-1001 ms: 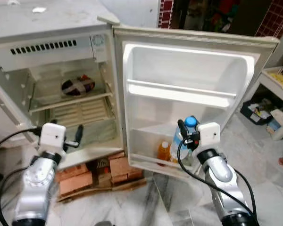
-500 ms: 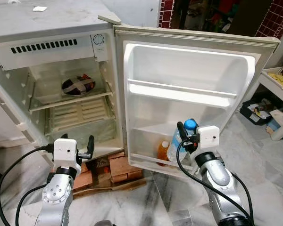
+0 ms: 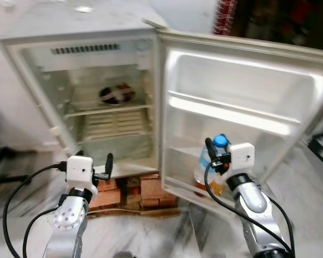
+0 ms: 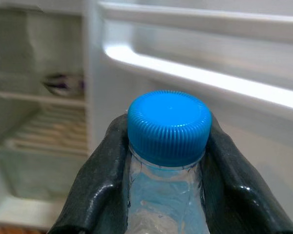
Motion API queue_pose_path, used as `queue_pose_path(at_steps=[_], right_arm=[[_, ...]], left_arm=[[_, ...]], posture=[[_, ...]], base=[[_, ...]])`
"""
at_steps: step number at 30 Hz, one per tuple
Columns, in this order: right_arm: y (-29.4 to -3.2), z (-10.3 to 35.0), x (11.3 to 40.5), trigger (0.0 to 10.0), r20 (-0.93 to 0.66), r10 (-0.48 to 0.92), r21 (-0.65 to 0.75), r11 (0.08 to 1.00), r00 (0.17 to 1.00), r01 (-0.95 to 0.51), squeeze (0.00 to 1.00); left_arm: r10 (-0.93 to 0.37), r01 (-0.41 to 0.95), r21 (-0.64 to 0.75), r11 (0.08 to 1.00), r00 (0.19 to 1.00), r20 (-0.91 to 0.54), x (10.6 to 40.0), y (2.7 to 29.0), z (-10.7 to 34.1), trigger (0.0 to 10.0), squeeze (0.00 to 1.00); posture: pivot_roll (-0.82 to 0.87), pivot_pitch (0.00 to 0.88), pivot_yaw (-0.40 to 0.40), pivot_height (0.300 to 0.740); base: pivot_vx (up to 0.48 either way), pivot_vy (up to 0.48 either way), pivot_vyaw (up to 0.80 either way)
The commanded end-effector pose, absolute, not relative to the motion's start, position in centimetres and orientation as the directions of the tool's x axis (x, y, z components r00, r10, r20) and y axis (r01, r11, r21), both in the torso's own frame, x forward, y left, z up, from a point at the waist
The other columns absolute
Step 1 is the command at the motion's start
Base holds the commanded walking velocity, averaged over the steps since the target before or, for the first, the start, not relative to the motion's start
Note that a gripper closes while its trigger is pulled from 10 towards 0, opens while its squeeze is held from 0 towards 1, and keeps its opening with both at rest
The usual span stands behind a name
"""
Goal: Restocking fridge
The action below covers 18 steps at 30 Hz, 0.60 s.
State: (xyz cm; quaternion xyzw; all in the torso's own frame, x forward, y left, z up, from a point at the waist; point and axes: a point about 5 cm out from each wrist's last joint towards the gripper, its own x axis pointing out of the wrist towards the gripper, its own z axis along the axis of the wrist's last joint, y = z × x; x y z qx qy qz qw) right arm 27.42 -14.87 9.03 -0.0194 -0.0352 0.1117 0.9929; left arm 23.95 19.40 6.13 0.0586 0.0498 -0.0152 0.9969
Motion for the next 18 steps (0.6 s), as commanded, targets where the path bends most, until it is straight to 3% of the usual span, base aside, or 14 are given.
queue_pose_path(at_steps=[1, 5, 18], right_arm=[[-15.11, 9.83, 27.54, 10.0, 0.106, 0.214, -0.044, 0.977, 0.971, -0.21, 0.0], [-15.02, 10.01, 27.63, 10.0, 0.113, 0.214, -0.035, 0.977, 0.97, -0.211, 0.0], [-15.02, 10.02, 27.63, 10.0, 0.115, 0.217, -0.037, 0.976, 0.969, -0.214, 0.0]], left_arm=[[-0.037, 0.047, 0.105, 0.993, 0.995, -0.095, 24.2, 19.02, 6.27, 10.0, 0.0], [-0.038, 0.048, 0.105, 0.993, 0.995, -0.095, 24.2, 19.03, 6.25, 10.0, 0.0], [-0.046, 0.057, 0.108, 0.992, 0.993, -0.105, 24.24, 19.01, 5.99, 10.0, 0.0]], posture=[[0.03, 0.0, -0.032, 0.74], [0.03, 0.0, -0.033, 0.74], [0.02, 0.0, -0.032, 0.74]], base=[[0.0, 0.0, 0.0], [0.0, 0.0, 0.0], [0.296, 0.0, 0.0]])
